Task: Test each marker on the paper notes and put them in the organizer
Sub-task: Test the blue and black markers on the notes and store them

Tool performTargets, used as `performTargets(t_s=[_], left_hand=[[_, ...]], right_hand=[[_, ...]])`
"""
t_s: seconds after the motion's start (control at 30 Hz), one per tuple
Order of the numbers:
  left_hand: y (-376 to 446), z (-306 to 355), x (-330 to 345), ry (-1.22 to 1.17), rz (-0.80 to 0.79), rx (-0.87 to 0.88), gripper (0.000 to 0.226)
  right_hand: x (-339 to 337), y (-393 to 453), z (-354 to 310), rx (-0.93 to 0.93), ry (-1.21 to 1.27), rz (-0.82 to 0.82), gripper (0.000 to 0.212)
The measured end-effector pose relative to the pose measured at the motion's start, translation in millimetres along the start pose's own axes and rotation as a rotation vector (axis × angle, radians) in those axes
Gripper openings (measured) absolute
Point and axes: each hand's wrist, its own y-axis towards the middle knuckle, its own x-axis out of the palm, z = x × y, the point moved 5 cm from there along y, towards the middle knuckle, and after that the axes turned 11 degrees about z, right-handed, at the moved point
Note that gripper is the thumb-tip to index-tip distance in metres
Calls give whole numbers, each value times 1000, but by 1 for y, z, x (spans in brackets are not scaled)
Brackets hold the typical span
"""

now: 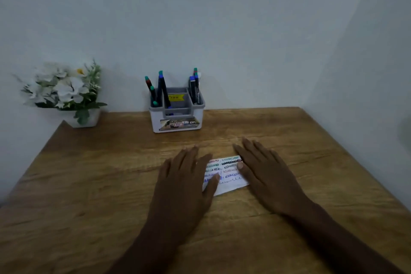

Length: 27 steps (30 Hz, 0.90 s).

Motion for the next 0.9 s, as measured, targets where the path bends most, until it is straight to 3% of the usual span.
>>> performTargets(t_s=[0.2, 0.57, 0.9], left_hand=[[16, -2, 0, -33, -67, -41, 61], [14, 3, -20, -37, -306, -146, 58], [19, -4, -55, 25, -458, -25, 64]], right_hand=[[0, 15, -1, 111, 47, -3, 74], [-20, 12, -26, 192, -6, -226, 70], [-52, 11, -54, 254, -49, -309, 67]])
